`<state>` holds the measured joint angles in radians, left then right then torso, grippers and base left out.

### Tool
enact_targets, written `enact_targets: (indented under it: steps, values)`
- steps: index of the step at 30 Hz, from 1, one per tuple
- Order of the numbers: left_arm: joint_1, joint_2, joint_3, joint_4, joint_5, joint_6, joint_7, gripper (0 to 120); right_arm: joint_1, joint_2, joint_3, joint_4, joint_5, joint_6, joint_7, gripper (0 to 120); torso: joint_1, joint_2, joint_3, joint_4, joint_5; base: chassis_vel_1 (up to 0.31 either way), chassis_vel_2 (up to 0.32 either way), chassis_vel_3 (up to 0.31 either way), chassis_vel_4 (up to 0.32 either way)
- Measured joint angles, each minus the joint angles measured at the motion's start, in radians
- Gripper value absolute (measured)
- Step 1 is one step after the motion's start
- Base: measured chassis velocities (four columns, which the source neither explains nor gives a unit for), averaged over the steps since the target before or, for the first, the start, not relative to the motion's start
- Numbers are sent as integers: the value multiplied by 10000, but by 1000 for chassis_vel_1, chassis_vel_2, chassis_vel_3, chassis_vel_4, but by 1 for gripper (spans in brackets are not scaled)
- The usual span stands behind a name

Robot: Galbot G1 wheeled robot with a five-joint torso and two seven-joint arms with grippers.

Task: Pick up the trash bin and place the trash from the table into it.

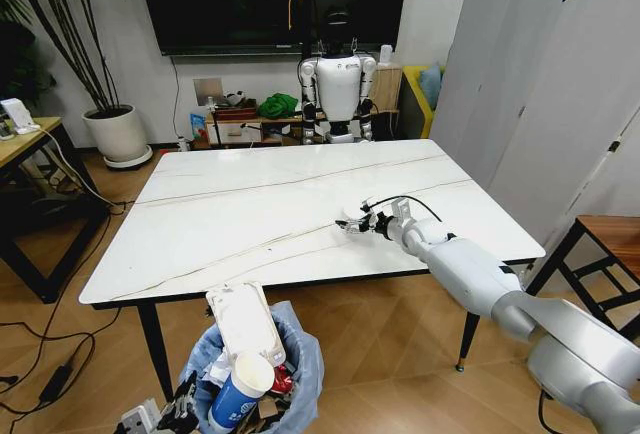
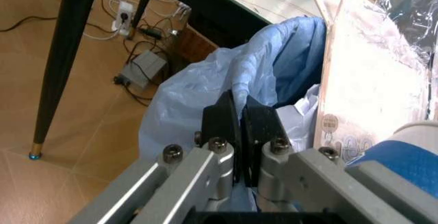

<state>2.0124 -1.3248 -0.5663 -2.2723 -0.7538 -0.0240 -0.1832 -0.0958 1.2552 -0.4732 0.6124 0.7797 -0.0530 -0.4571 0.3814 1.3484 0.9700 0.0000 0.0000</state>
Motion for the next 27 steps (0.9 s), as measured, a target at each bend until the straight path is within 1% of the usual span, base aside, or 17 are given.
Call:
enact_targets:
  steps: [15,18,19,21,22,24,25,26,27]
  values:
    - [-25,-34,31,40,19,-25,21,0,112,154,-28,-308,-282,15,-115,100,0,0,0,1,0,0,0,0,0]
    - [-24,-45,34,40,19,-28,24,0,112,144,-31,-330,-312,15,-155,93,0,0,0,1,0,0,0,0,0]
    - [-24,-45,34,40,19,-28,24,0,112,144,-31,-330,-312,15,-155,93,0,0,0,1,0,0,0,0,0]
    - [-24,-50,37,40,19,-29,26,0,108,137,-30,-334,-333,15,-165,87,0,0,0,1,0,0,0,0,0]
    - [-24,-53,41,40,19,-29,27,0,102,135,-31,-339,-348,15,-172,81,0,0,0,0,0,0,0,0,0]
    - [-24,-68,52,40,25,-30,29,0,88,128,-30,-367,-411,15,-219,73,0,0,0,1,0,0,0,0,0]
    - [-25,-73,55,40,27,-31,30,0,85,127,-31,-377,-423,15,-229,70,0,0,0,0,0,0,0,0,0]
    - [-25,-73,55,40,27,-31,30,0,85,127,-31,-377,-423,15,-229,70,0,0,0,0,0,0,0,0,0]
    - [-25,-79,62,40,34,-32,31,0,79,123,-30,-388,-449,16,-240,66,0,0,0,0,0,0,0,0,0]
